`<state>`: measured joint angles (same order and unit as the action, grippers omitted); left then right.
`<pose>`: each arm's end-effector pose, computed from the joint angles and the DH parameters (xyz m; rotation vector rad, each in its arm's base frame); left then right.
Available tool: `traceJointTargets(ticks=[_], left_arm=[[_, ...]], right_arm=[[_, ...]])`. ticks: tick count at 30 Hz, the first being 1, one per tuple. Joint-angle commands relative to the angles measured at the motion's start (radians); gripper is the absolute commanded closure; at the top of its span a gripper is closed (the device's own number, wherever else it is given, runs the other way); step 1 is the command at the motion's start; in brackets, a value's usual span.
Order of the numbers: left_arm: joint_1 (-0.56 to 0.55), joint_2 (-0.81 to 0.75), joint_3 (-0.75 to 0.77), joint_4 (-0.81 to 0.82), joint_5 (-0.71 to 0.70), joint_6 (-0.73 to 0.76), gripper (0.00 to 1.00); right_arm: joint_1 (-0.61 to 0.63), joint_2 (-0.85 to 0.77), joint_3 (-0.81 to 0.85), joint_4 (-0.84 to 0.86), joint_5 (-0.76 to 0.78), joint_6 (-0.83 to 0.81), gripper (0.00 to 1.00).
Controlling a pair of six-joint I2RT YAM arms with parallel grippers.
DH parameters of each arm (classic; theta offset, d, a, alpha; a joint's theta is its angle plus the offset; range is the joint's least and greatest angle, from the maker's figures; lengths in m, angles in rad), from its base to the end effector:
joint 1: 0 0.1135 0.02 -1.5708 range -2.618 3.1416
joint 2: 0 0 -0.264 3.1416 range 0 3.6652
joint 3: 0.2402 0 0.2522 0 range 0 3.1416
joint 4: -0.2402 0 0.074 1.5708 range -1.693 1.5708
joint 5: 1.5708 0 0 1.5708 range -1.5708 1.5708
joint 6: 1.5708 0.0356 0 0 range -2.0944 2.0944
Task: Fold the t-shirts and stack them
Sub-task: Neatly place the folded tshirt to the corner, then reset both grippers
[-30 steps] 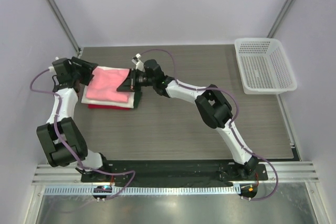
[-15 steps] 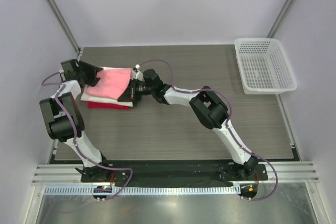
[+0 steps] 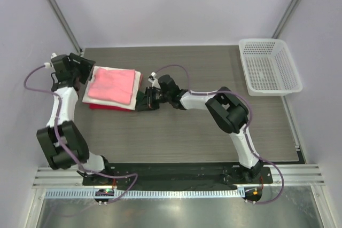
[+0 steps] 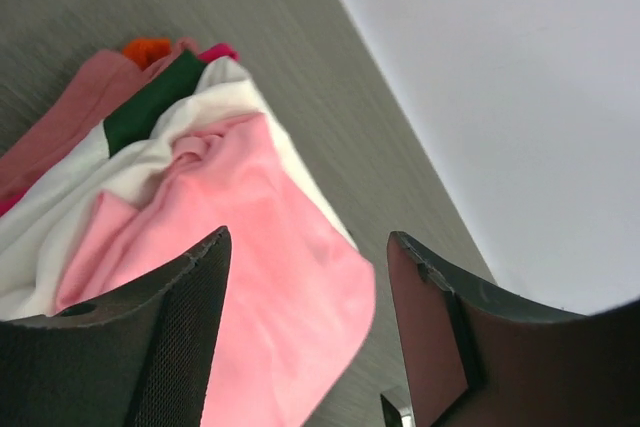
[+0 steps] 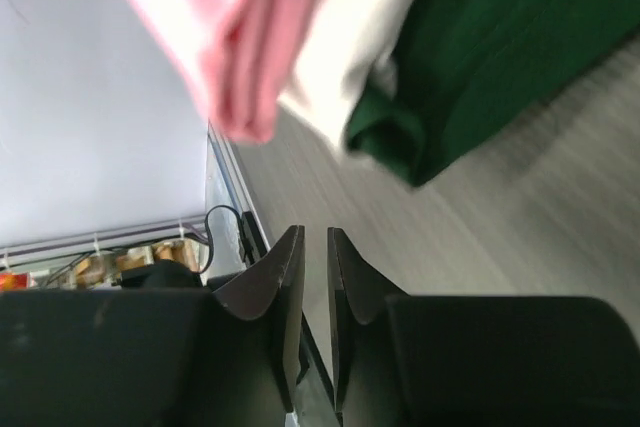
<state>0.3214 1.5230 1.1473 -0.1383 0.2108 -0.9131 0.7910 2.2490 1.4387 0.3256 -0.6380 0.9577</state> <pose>0.3364 0.1041 0.2896 -1.1206 1.8051 -0.5755 0.3286 0.3624 0.1352 -0.2759 2.4223 1.6136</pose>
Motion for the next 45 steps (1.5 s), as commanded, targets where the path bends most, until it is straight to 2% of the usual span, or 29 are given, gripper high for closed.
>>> traceJointTargets(ticks=[1,5,10,11,16,18,20,22,23,24,25,26,27,30,34,38,45], left_arm=[[-0.037,-0.158,-0.018,-0.046,-0.080,0.072,0.35],[-0.154,-0.248,-0.055,-0.061,-0.079,0.098,0.31],[-0.312,-0.329,-0.103,-0.076,-0.108,0.137,0.30],[-0.376,-0.357,-0.125,-0.081,-0.125,0.144,0.29],[-0.514,-0.441,-0.227,-0.075,-0.201,0.201,0.22],[-0.591,-0.457,-0.265,-0.069,-0.264,0.223,0.20],[-0.675,-0.454,-0.290,-0.055,-0.277,0.243,0.18],[-0.770,-0.439,-0.326,-0.046,-0.324,0.258,0.18],[-0.798,-0.432,-0.337,-0.038,-0.336,0.278,0.18],[-0.826,-0.420,-0.346,-0.035,-0.350,0.295,0.17],[-0.875,-0.417,-0.368,-0.034,-0.397,0.305,0.16],[-0.893,-0.417,-0.380,-0.029,-0.415,0.324,0.15],[-0.910,-0.428,-0.399,-0.021,-0.428,0.329,0.01],[-0.935,-0.451,-0.507,0.054,-0.479,0.332,0.00],[-0.935,-0.488,-0.630,0.178,-0.522,0.362,0.00],[-0.933,-0.460,-0.640,0.255,-0.450,0.381,0.00],[-0.935,-0.426,-0.603,0.236,-0.377,0.391,0.00]], right_arm=[[-0.015,-0.238,-0.063,-0.052,0.044,-0.146,0.78],[-0.058,-0.396,-0.205,-0.129,0.144,-0.252,0.76],[-0.179,-0.635,-0.481,-0.180,0.256,-0.321,0.75],[-0.191,-0.735,-0.544,-0.235,0.352,-0.351,0.73],[-0.203,-1.037,-0.701,-0.378,0.709,-0.519,0.59],[-0.203,-1.173,-0.780,-0.401,0.856,-0.536,0.51],[-0.203,-1.293,-0.852,-0.418,0.944,-0.542,0.50],[-0.203,-1.359,-0.894,-0.425,1.041,-0.502,0.43],[-0.203,-1.388,-0.935,-0.424,1.061,-0.490,0.38],[-0.203,-1.436,-0.958,-0.421,1.087,-0.475,0.25],[-0.203,-1.451,-0.986,-0.406,1.124,-0.476,0.20],[-0.203,-1.465,-1.032,-0.375,1.127,-0.490,0.17],[-0.203,-1.486,-1.052,-0.359,1.130,-0.500,0.14],[-0.203,-1.522,-1.133,-0.269,1.091,-0.528,0.13],[-0.203,-1.600,-1.163,-0.257,1.112,-0.527,0.09],[-0.203,-1.618,-1.176,-0.263,1.086,-0.513,0.09],[-0.203,-1.684,-1.181,-0.303,1.115,-0.485,0.07]])
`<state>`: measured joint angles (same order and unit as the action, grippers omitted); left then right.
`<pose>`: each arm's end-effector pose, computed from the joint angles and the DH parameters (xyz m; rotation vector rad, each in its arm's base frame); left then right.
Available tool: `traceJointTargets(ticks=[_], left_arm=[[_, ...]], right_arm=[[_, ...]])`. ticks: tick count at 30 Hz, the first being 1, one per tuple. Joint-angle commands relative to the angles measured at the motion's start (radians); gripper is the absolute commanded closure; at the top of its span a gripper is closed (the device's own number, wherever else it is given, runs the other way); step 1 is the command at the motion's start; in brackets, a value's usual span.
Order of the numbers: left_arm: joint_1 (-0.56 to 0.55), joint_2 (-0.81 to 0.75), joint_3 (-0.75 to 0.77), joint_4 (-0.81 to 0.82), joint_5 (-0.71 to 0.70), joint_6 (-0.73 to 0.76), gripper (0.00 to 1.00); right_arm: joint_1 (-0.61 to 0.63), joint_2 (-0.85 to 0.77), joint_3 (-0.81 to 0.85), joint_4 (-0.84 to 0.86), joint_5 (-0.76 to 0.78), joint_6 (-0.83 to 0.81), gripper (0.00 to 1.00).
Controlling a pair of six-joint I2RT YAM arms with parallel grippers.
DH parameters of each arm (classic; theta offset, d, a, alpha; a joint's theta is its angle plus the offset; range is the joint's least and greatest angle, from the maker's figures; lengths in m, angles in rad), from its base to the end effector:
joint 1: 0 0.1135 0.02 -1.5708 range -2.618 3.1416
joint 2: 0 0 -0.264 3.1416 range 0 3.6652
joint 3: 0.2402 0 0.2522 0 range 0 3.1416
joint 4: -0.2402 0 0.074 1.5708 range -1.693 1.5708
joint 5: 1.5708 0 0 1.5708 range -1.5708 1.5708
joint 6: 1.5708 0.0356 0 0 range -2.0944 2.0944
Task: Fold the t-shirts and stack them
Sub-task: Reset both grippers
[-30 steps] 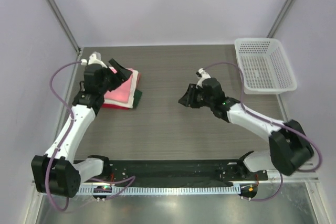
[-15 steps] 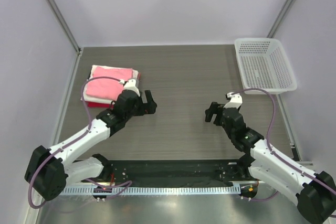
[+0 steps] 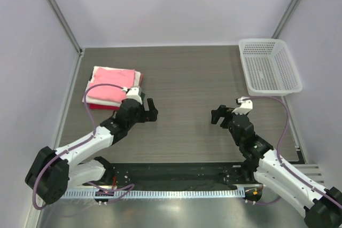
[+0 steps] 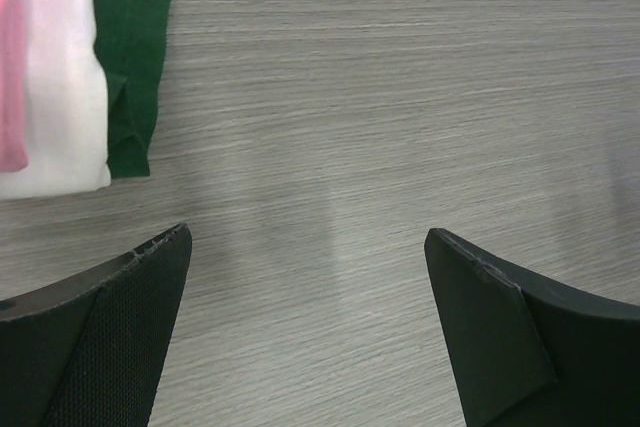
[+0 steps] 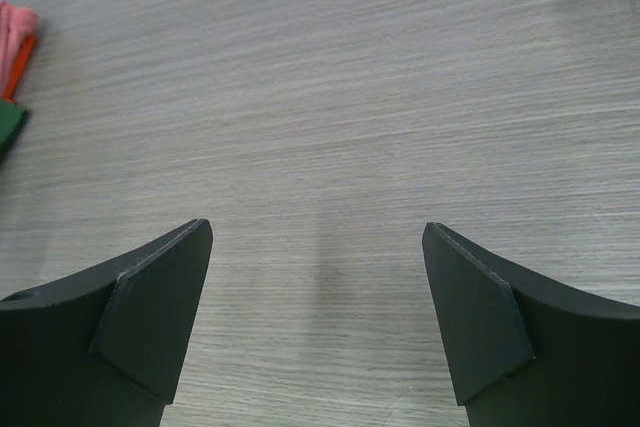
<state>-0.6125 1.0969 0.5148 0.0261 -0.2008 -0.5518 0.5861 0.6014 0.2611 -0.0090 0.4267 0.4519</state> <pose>0.1919 -0.1262 0.2064 -0.0551 2.1509 -0.4759 0.1358 0.0725 0.2013 0.1582 1.8920 0.2987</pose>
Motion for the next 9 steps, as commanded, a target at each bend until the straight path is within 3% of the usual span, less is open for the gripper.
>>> traceJointTargets(ticks=[1,9], left_arm=[[-0.001,-0.003,0.025,0.074,0.035,0.033,0.00],[0.000,-0.040,-0.018,0.113,0.031,0.084,0.00]], right_arm=[[0.001,-0.043,-0.006,0.029,0.056,0.025,0.08],[0.001,-0.017,0.000,0.020,0.069,0.042,0.10]])
